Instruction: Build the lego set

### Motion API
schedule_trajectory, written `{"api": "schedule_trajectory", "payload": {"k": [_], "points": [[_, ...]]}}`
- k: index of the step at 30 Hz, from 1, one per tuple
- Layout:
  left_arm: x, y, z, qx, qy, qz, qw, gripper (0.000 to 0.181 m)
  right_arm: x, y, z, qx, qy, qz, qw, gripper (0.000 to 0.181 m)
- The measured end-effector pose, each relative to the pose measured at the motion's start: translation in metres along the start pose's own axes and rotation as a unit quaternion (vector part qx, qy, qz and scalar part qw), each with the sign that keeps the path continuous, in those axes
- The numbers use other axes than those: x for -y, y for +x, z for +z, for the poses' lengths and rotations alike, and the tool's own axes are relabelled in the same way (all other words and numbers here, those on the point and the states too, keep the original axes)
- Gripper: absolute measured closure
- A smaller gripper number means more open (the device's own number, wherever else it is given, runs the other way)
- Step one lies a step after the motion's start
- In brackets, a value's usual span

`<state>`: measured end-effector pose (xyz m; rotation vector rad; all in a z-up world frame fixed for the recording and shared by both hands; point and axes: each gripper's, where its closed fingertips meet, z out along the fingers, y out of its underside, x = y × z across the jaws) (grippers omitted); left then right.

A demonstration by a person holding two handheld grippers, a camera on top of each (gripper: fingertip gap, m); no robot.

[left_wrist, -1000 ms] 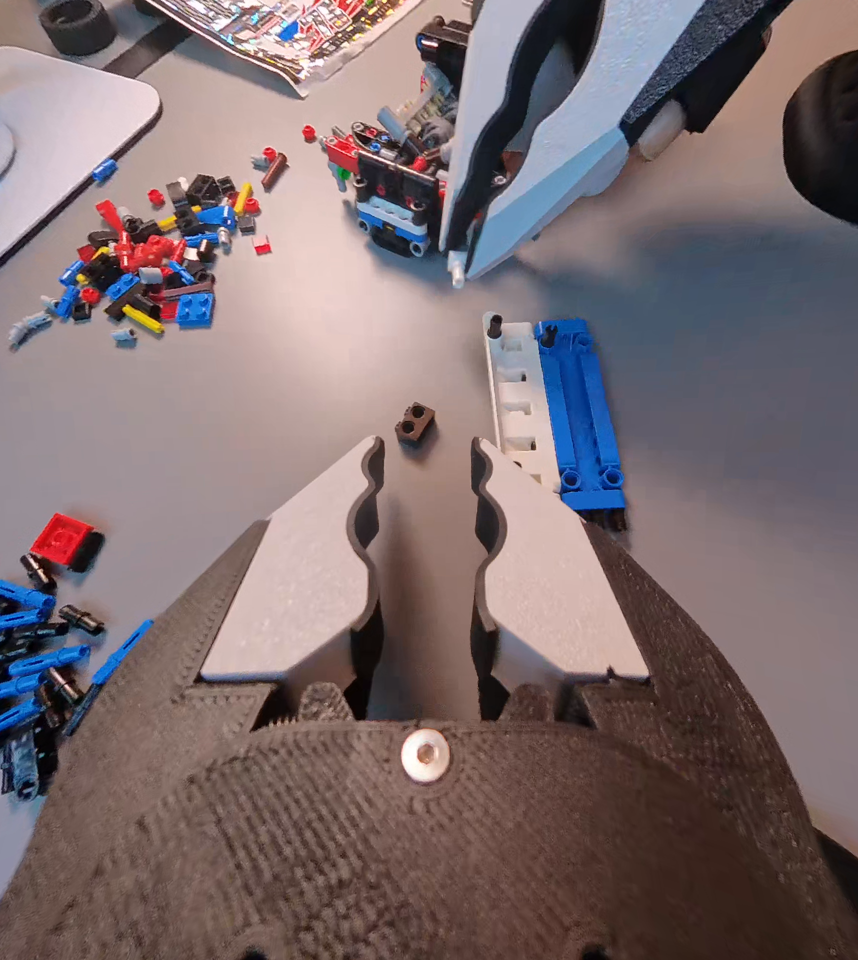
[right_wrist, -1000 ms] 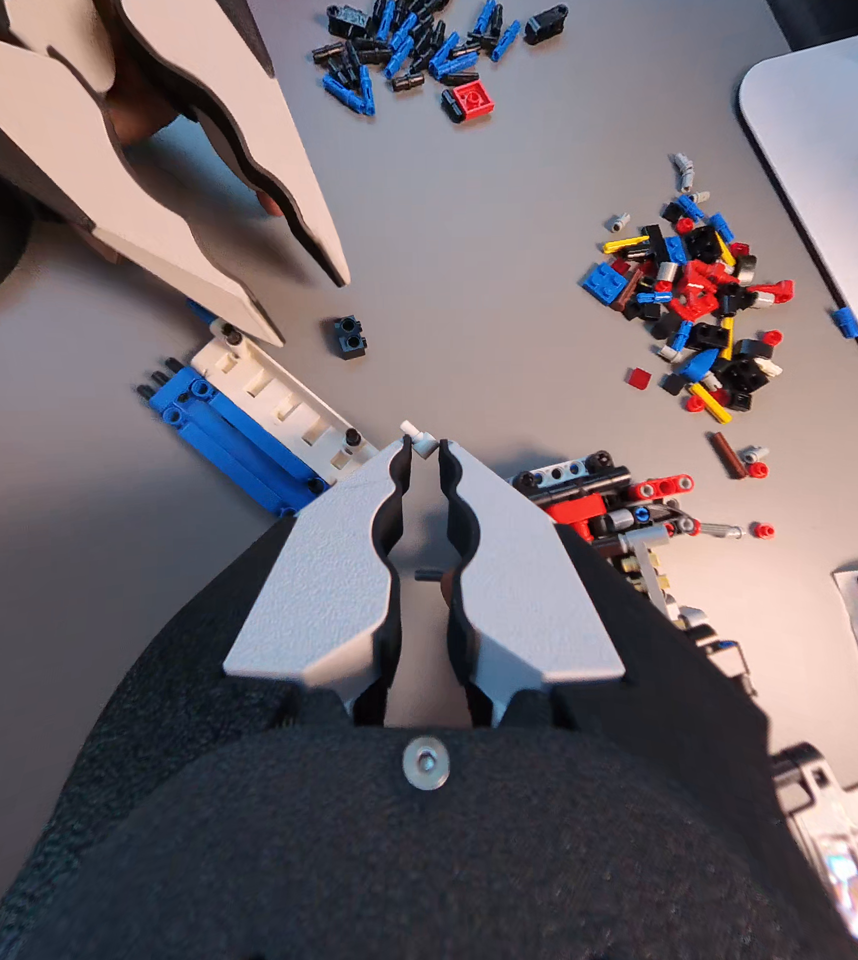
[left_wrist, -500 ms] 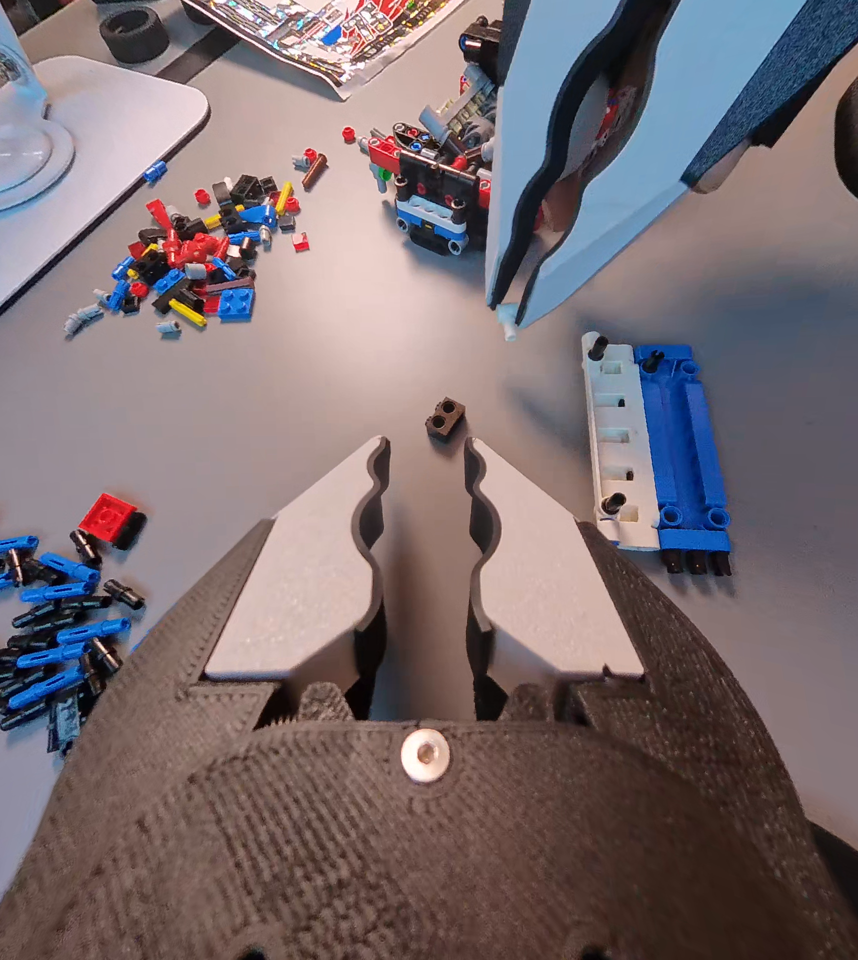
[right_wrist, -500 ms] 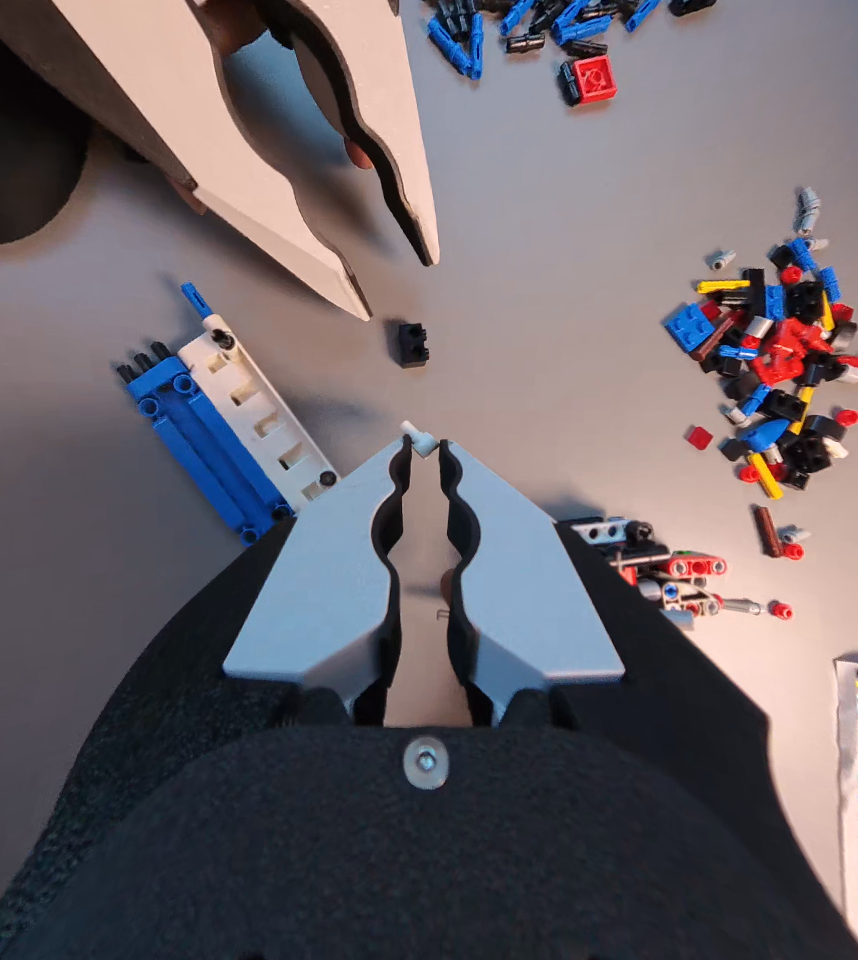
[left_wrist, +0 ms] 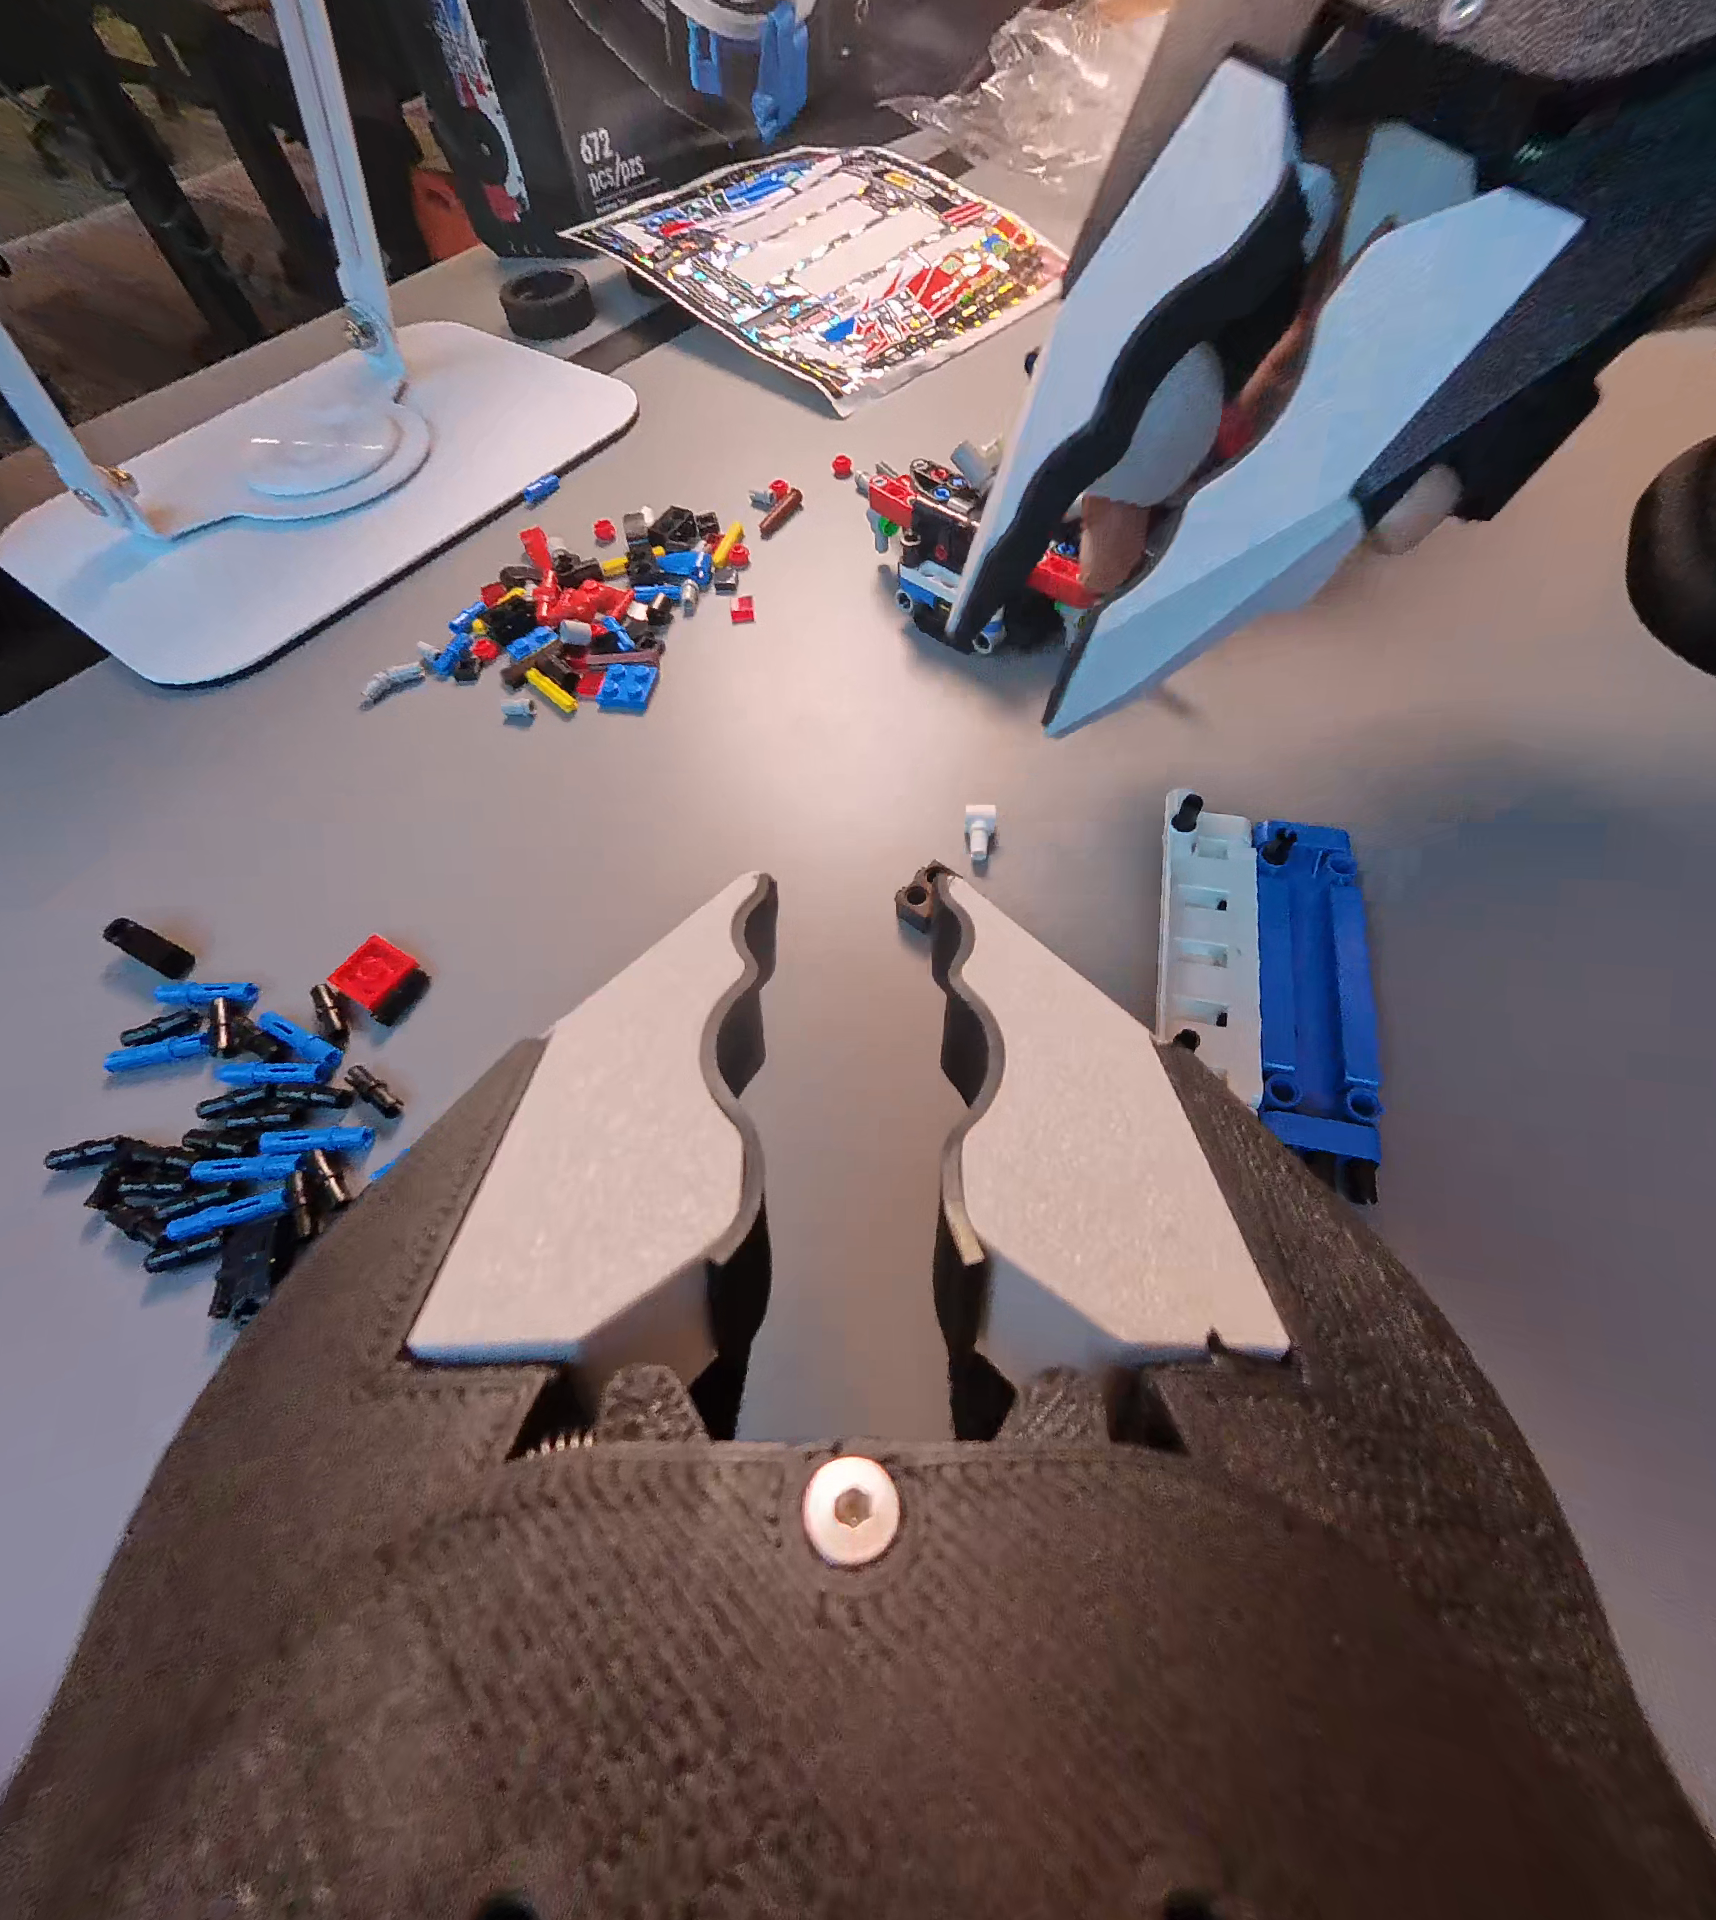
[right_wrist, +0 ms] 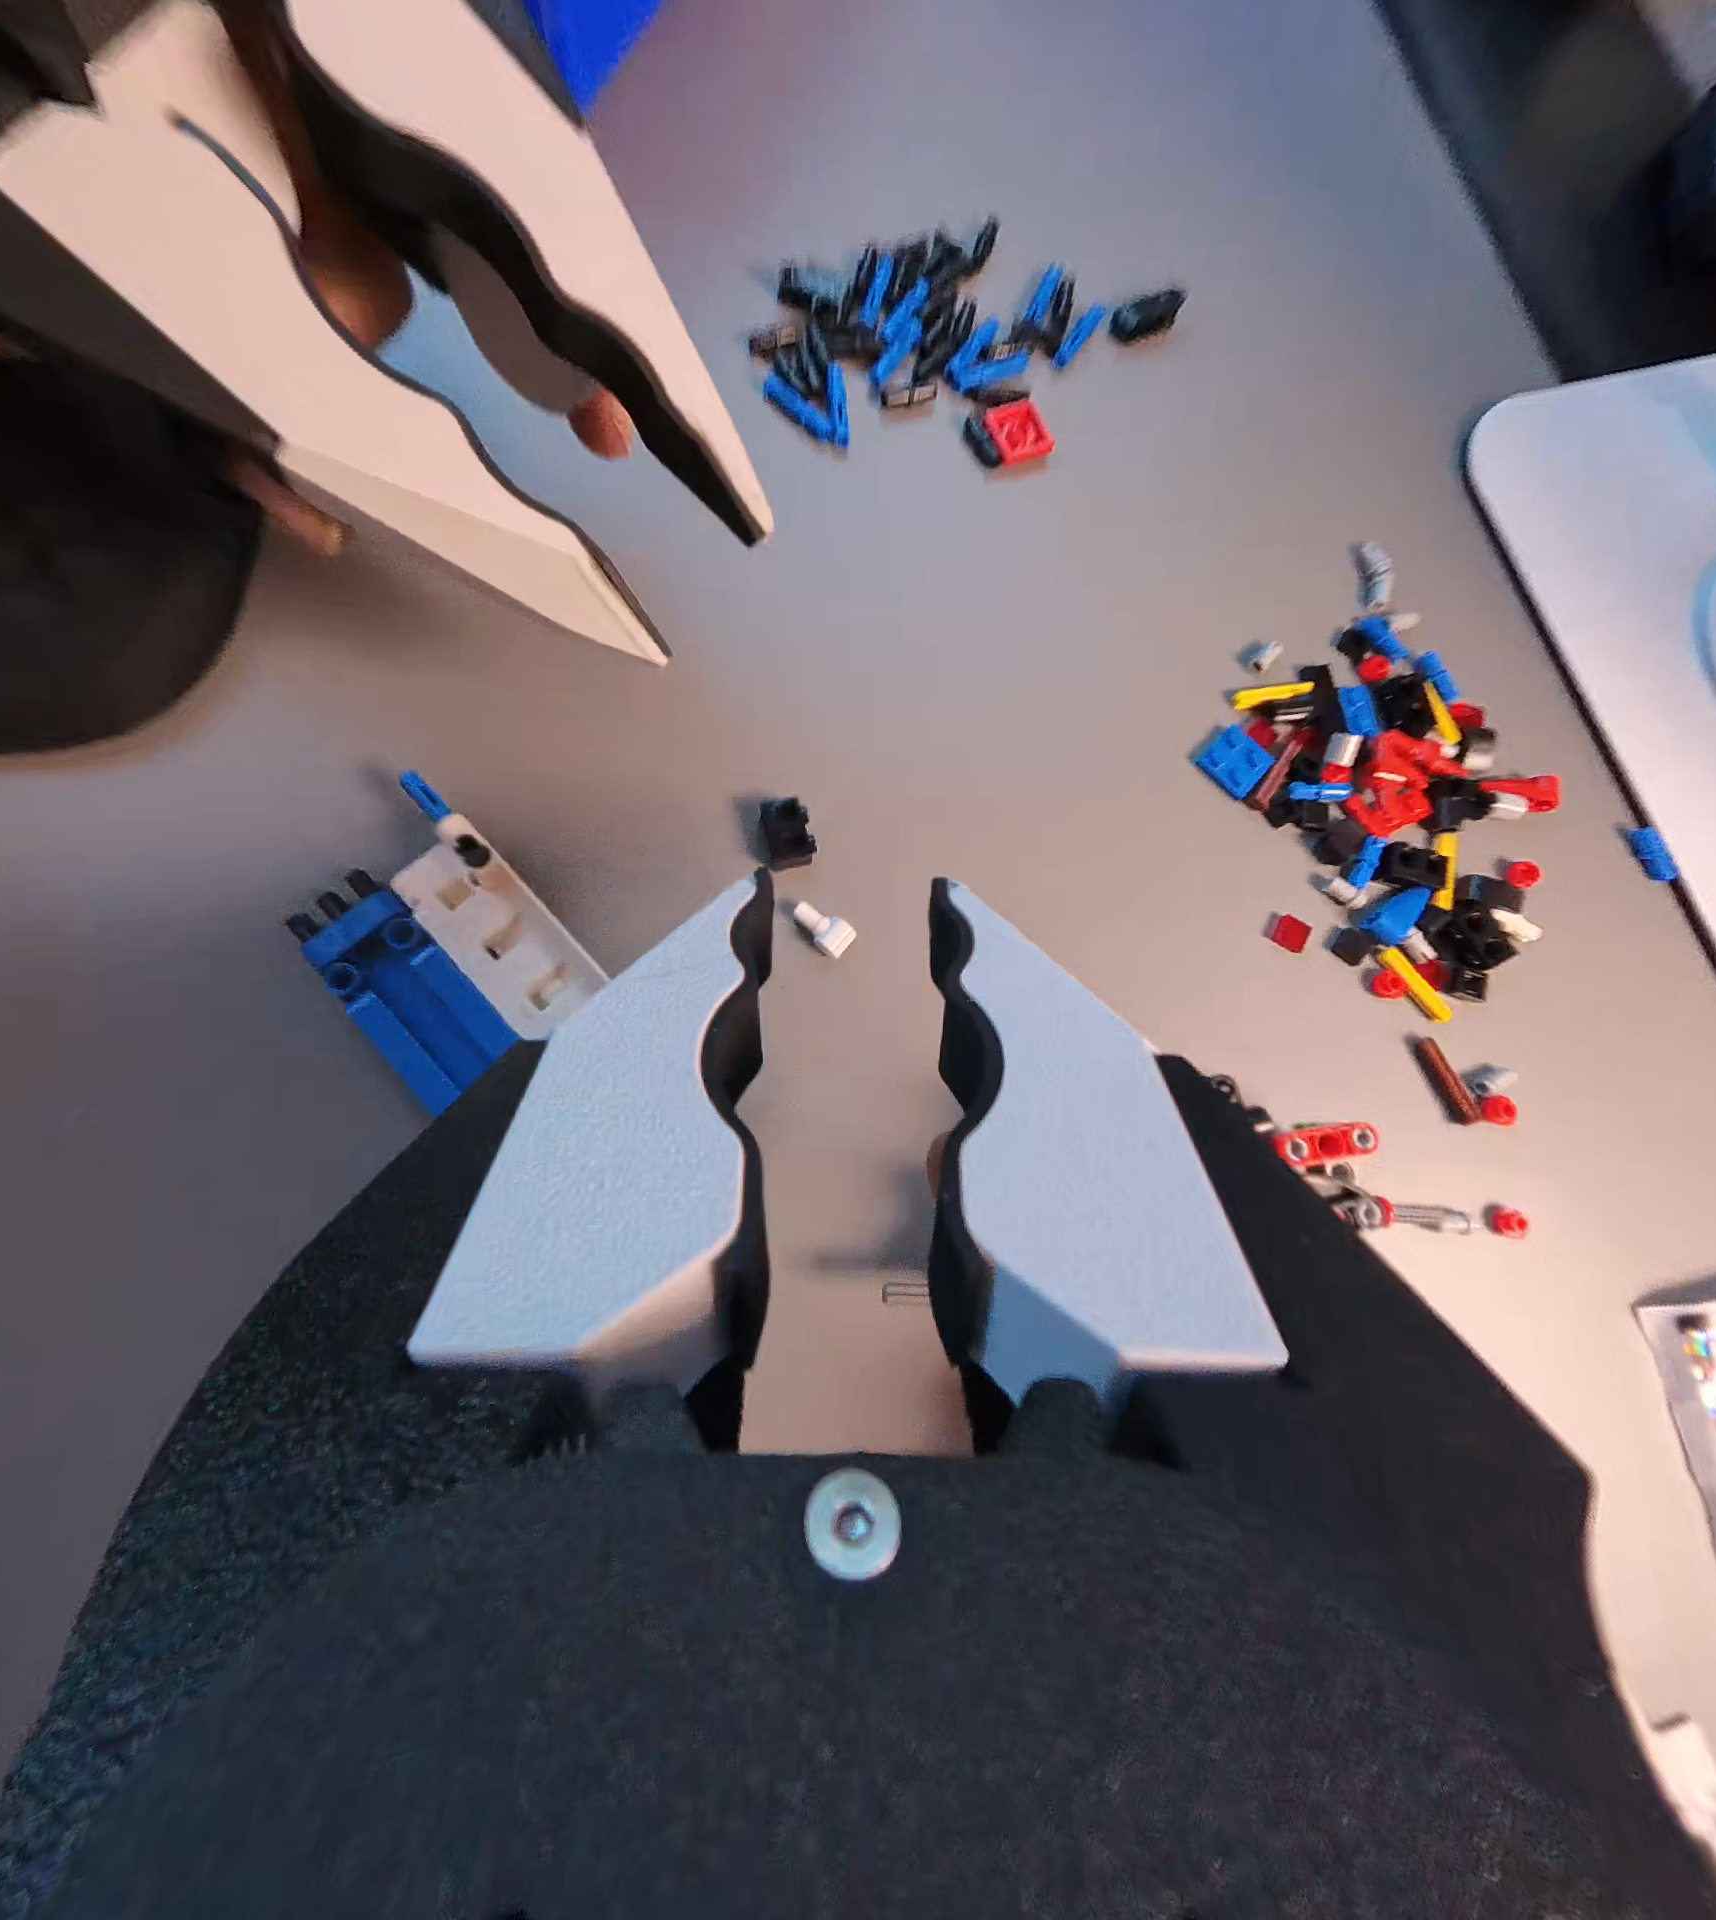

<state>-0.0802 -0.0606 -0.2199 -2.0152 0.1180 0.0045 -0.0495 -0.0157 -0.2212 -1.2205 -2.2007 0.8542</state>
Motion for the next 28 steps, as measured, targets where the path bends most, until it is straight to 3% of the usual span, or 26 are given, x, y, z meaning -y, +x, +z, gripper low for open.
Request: {"api": "schedule_trajectory", "payload": {"k": [4,7,14,17,21,24,28], "points": [[0.005,-0.006,-0.004,0.011,0.02,-0.013,1.0,0.153,0.017,0.002,-0.045,-0.023,0.127,0.044,0.991,0.15],[0.009,-0.009,-0.007,0.024,0.033,-0.013,0.999,0.153,0.012,-0.001,-0.066,-0.029,0.181,0.08,0.98,0.147],[0.029,-0.035,-0.042,0.091,0.098,-0.033,0.991,0.153,-0.004,-0.003,-0.076,-0.043,0.266,0.112,0.957,0.148],[0.034,-0.061,-0.083,0.156,0.122,-0.04,0.979,0.153,-0.007,-0.002,-0.077,-0.043,0.276,0.118,0.953,0.148],[0.023,-0.11,-0.163,0.272,0.119,-0.068,0.952,0.155,-0.014,-0.005,-0.072,-0.03,0.265,0.117,0.957,0.148],[0.0,-0.153,-0.223,0.344,0.059,-0.097,0.932,0.157,-0.013,-0.007,-0.073,-0.024,0.271,0.117,0.955,0.148],[-0.033,-0.204,-0.263,0.34,-0.068,-0.134,0.928,0.158,-0.013,-0.009,-0.071,-0.014,0.27,0.122,0.955,0.149]]}}
